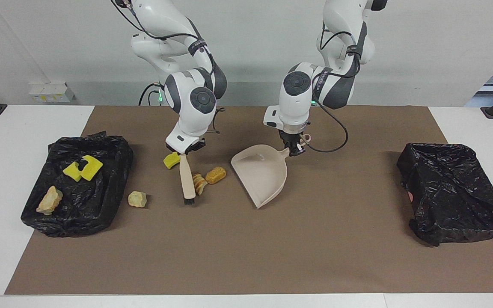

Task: Sweep and dump trash in bin
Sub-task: 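Sweep the bread crusts toward the dustpan with the right gripper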

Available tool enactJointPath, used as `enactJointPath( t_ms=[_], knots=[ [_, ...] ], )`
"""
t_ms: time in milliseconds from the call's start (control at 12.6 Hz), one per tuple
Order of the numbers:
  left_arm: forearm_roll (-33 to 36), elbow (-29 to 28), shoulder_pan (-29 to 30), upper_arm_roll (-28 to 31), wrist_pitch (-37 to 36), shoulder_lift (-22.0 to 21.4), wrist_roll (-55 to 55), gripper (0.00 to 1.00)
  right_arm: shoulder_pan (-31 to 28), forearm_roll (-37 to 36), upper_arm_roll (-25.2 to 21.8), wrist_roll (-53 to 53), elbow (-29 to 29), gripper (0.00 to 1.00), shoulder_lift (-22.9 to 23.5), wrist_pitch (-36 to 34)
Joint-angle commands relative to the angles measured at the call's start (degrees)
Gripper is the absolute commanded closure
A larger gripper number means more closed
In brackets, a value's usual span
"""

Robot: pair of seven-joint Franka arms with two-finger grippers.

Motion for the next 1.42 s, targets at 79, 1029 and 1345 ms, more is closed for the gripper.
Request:
enactJointPath(
  t_ms=[79, 1029, 1345],
  knots=[
    [1.08, -4.25, -0.42, 0.6, 3.32, -3.02, 2.5, 1.0, -6.15, -7.56, -0.06, -1.95, 1.63, 1.0, 0.7, -0.82],
    [1.78, -5.83, -0.59, 0.6, 5.01, -2.84, 6.29, 1.0, -9.79, -5.08, 0.99, -5.98, -6.02, 1.0, 2.29, 6.48],
    [1.78, -6.0, -0.68, 0.6, 4.12, -2.93, 6.28, 1.0, -5.31, 1.97, 1.08, -6.6, -6.02, 1.0, 2.2, 8.59]
  ],
)
